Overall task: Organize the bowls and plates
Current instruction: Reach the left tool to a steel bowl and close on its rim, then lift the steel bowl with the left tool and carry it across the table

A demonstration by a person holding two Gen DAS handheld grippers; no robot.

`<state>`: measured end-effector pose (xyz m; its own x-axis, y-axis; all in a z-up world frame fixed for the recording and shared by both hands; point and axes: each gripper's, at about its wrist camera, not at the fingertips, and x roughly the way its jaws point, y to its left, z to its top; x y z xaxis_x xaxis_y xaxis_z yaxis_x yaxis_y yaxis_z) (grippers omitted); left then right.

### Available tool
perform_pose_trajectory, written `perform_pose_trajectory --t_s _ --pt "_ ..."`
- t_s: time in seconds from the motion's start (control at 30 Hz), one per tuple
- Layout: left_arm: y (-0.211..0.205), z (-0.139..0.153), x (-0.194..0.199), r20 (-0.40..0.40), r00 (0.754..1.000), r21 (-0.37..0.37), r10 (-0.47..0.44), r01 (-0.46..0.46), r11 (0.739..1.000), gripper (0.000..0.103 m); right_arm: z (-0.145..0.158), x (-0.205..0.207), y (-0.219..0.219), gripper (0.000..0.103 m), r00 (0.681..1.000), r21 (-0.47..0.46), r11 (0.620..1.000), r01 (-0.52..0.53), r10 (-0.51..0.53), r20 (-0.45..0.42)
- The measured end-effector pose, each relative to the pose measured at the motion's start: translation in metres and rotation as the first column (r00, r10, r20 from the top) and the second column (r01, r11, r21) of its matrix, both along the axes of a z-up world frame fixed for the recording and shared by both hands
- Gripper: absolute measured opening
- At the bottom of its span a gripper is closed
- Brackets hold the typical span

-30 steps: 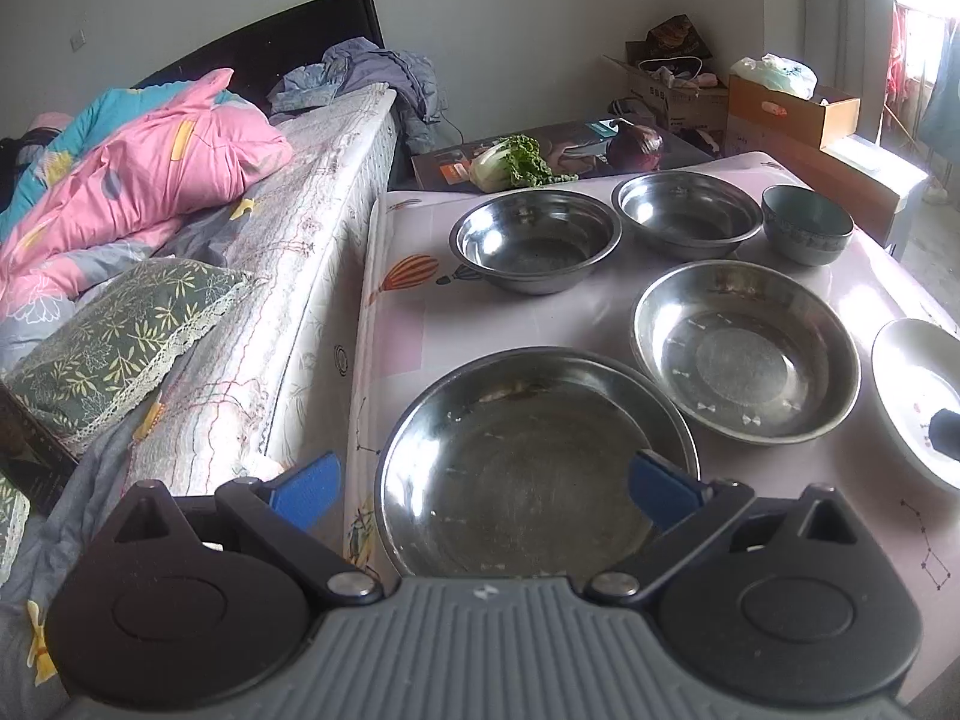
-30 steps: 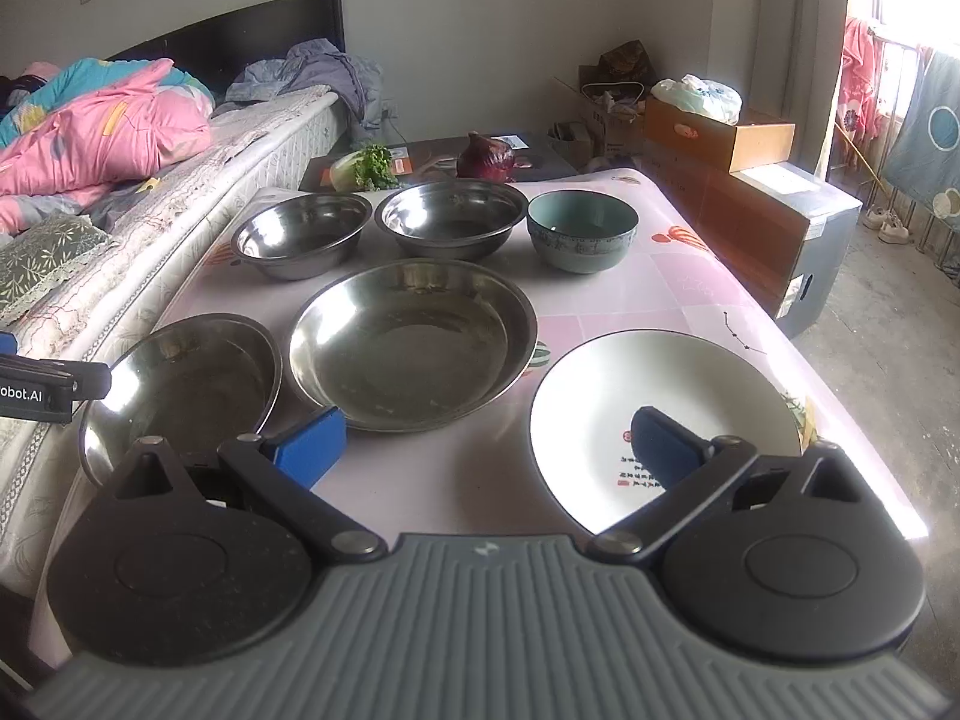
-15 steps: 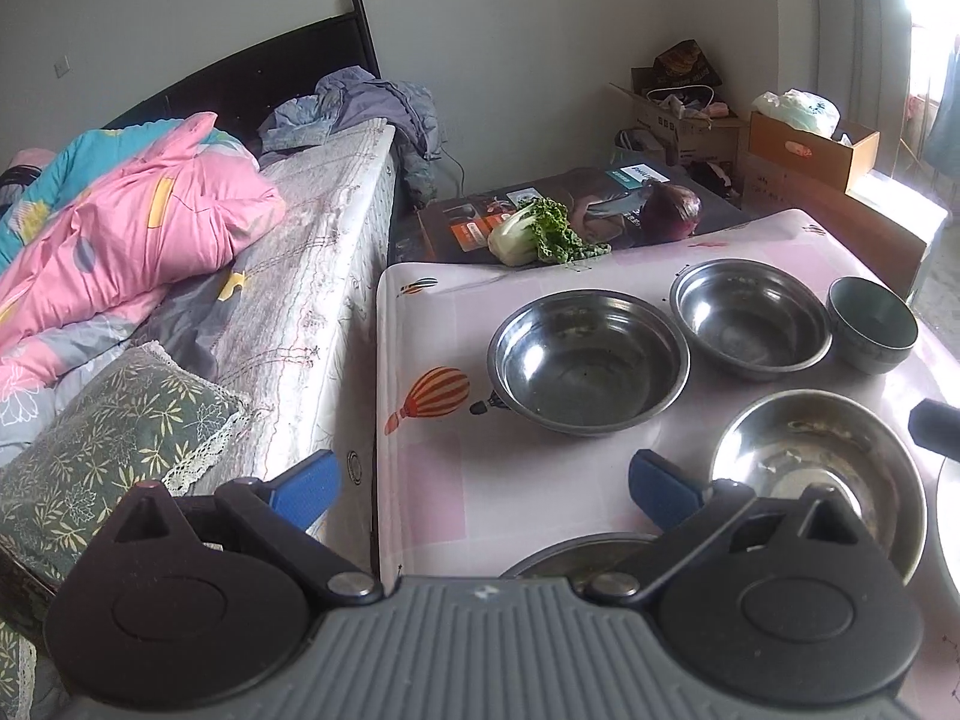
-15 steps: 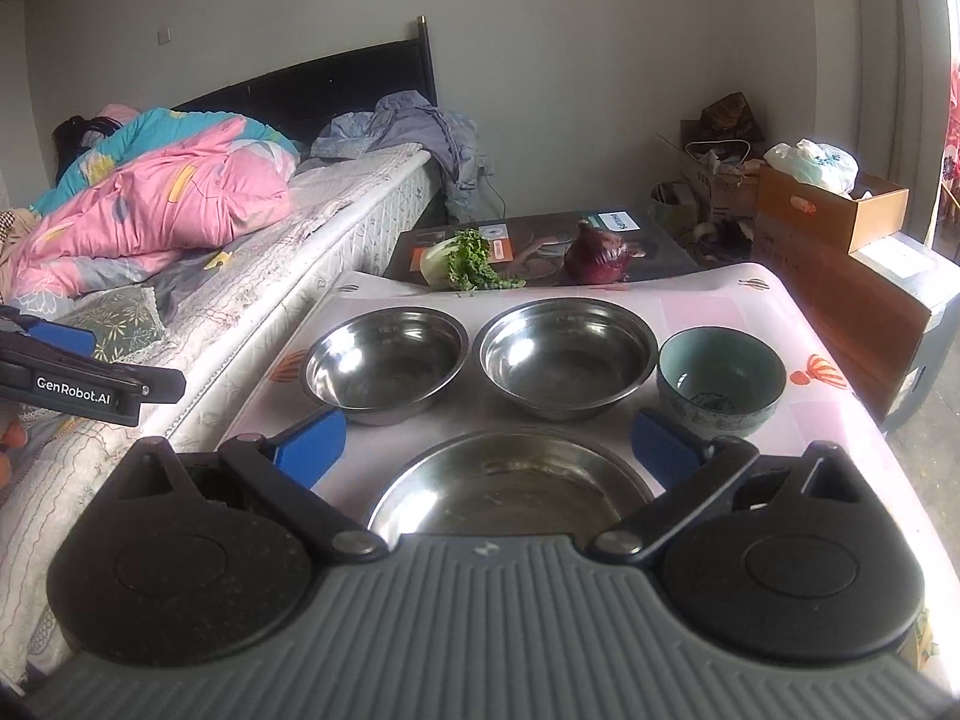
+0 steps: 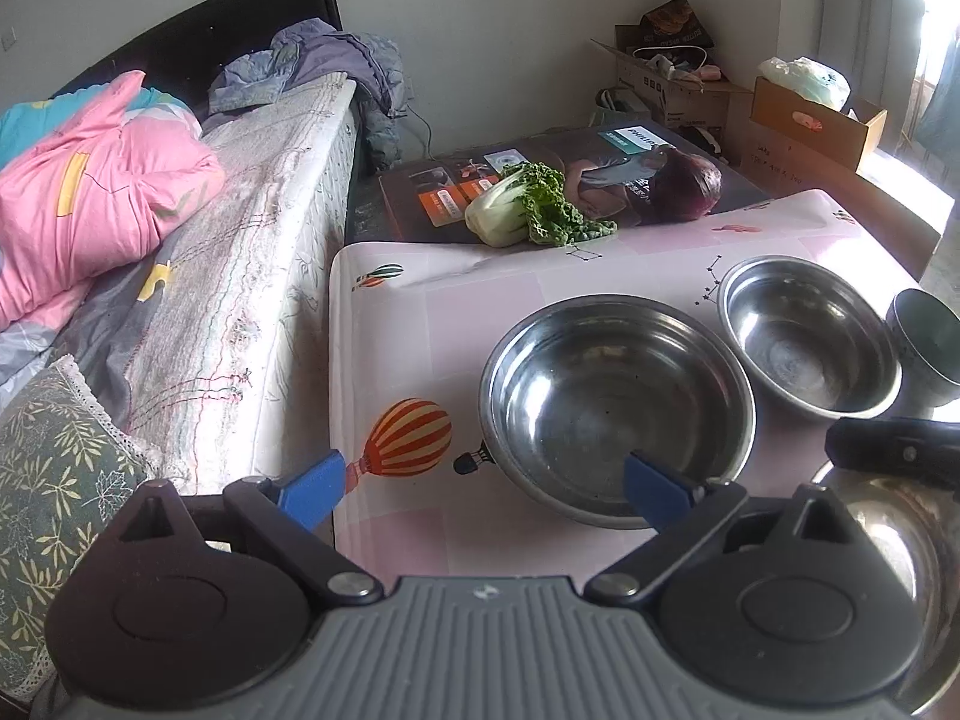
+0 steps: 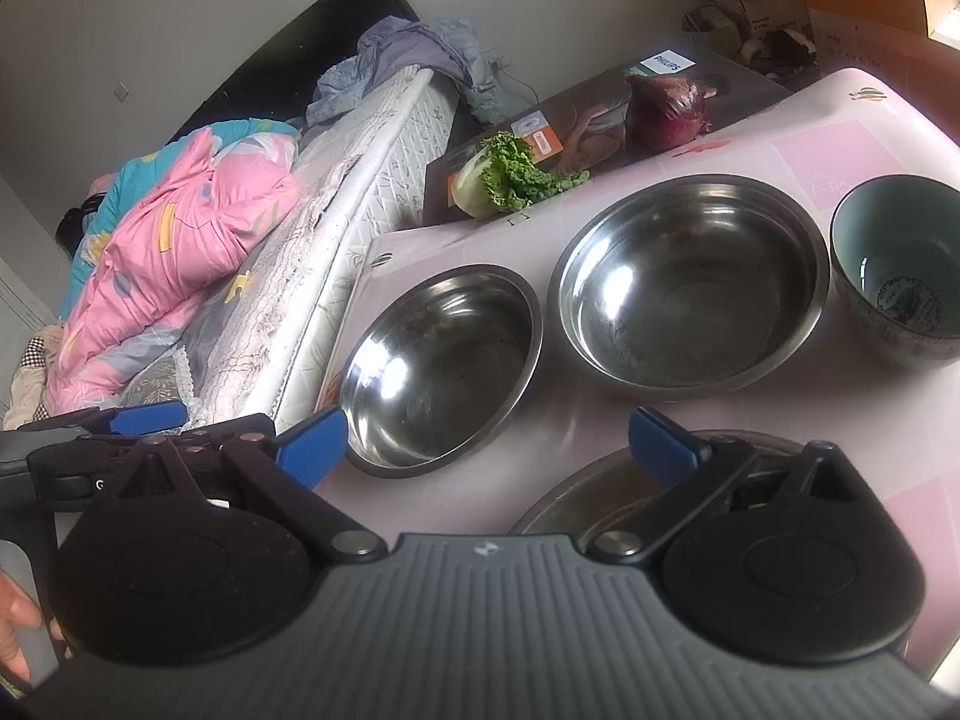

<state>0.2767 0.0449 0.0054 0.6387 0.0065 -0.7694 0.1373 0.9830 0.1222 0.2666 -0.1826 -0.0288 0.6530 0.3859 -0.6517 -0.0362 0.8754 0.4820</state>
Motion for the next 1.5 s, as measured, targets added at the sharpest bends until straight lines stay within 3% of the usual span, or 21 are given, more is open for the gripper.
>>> perform_pose_trajectory --t_s 0.2,0.37,0.5,0.57,0.63,0.73,1.1,1.33,1.5 --pt "-0.005 -0.023 0.041 -0.042 0.999 -0.015 -0.003 0.002 1.0 0.089 -0.03 0.03 0.005 0.078 0.998 0.003 0.999 0.037 -0.037 -0.048" --pt "-0.013 -0.042 0.068 -0.096 0.995 0.013 0.015 -0.014 1.0 0.061 -0.034 0.051 0.016 0.054 0.998 -0.023 1.0 0.002 -0.003 -0.059" --pt "-0.016 -0.057 0.078 -0.154 0.987 0.033 0.036 -0.031 0.999 0.034 -0.04 0.059 0.026 0.041 0.997 -0.029 1.0 -0.01 0.008 -0.075" --pt "-0.016 -0.061 0.079 -0.173 0.984 0.037 0.042 -0.036 0.999 0.027 -0.043 0.063 0.029 0.026 0.996 -0.035 0.999 -0.023 0.02 -0.082" --pt "-0.014 -0.064 0.079 -0.184 0.982 0.056 0.05 -0.04 0.998 0.021 -0.047 0.065 0.031 0.021 0.996 -0.034 0.999 -0.033 0.03 -0.087" --pt "-0.009 -0.063 0.076 -0.19 0.981 0.048 0.046 -0.037 0.998 0.021 -0.05 0.067 0.031 0.014 0.995 -0.034 0.998 -0.053 0.05 -0.09" --pt "0.019 -0.061 0.045 -0.241 0.97 -0.033 0.02 -0.029 0.999 0.022 -0.043 0.053 0.043 0.016 0.973 -0.057 0.976 -0.209 0.202 -0.113" --pt "0.015 -0.061 0.051 -0.241 0.97 -0.026 0.039 -0.047 0.999 0.024 -0.034 0.06 0.05 0.017 0.984 -0.167 0.97 -0.174 0.168 -0.052" --pt "0.02 -0.057 0.044 -0.251 0.967 -0.051 0.034 -0.048 0.998 0.024 -0.033 0.06 0.052 0.015 0.984 -0.19 0.966 -0.176 0.171 -0.042"
